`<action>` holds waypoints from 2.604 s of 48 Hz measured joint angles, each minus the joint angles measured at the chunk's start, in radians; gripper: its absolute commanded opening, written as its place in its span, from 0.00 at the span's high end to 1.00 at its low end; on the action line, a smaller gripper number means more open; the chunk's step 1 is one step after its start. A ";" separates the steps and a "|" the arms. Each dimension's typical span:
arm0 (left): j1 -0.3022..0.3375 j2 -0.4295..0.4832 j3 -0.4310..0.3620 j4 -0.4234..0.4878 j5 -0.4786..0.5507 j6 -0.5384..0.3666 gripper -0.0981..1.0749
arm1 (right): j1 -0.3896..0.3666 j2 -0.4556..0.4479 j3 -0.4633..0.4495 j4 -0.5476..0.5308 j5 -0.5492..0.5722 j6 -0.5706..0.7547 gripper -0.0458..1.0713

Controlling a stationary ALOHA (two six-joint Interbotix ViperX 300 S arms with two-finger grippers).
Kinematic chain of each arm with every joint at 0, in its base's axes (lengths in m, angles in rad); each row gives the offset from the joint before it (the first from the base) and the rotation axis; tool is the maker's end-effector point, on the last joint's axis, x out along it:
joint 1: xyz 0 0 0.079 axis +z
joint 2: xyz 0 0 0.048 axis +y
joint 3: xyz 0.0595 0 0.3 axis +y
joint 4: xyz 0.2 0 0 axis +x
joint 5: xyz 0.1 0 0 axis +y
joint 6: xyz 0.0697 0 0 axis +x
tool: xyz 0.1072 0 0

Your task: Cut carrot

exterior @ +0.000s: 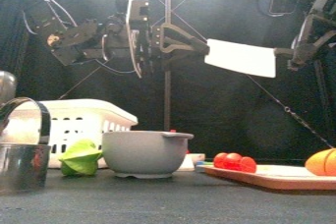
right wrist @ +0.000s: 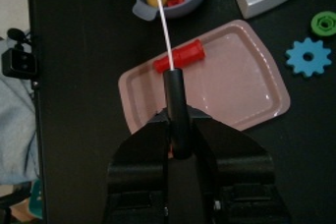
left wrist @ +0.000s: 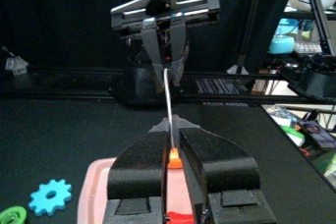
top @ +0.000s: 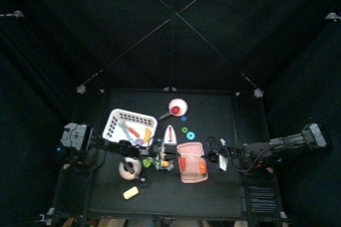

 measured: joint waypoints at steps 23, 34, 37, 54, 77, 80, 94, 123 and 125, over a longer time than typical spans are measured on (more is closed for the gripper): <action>-0.017 0.080 -0.084 0.057 0.051 -0.020 0.48 | 0.011 0.017 0.000 0.002 0.023 -0.002 0.56; -0.025 0.114 -0.112 -0.044 0.051 -0.020 0.60 | 0.023 0.017 0.000 0.014 0.037 0.002 0.56; -0.032 0.124 -0.120 -0.100 0.051 -0.026 0.64 | 0.023 0.017 0.000 0.018 0.046 0.002 0.56; -0.043 0.193 -0.190 -0.141 0.051 -0.029 0.67 | 0.052 0.031 0.000 0.098 0.158 0.002 0.56; -0.032 0.285 -0.253 -0.044 0.052 -0.021 0.67 | 0.067 0.121 -0.025 0.052 0.288 0.002 0.56; -0.032 0.295 -0.256 -0.032 0.055 -0.021 0.67 | 0.075 0.123 -0.025 0.048 0.288 0.002 0.56; -0.035 0.304 -0.267 0.017 0.071 -0.026 0.67 | 0.150 0.129 -0.005 0.031 0.278 0.112 0.56; -0.049 0.341 -0.318 0.021 0.176 -0.023 0.67 | 0.232 0.198 0.049 -0.023 0.199 0.258 0.56; -0.049 0.341 -0.316 0.021 0.178 -0.025 0.67 | 0.232 0.202 0.049 -0.021 0.196 0.259 0.56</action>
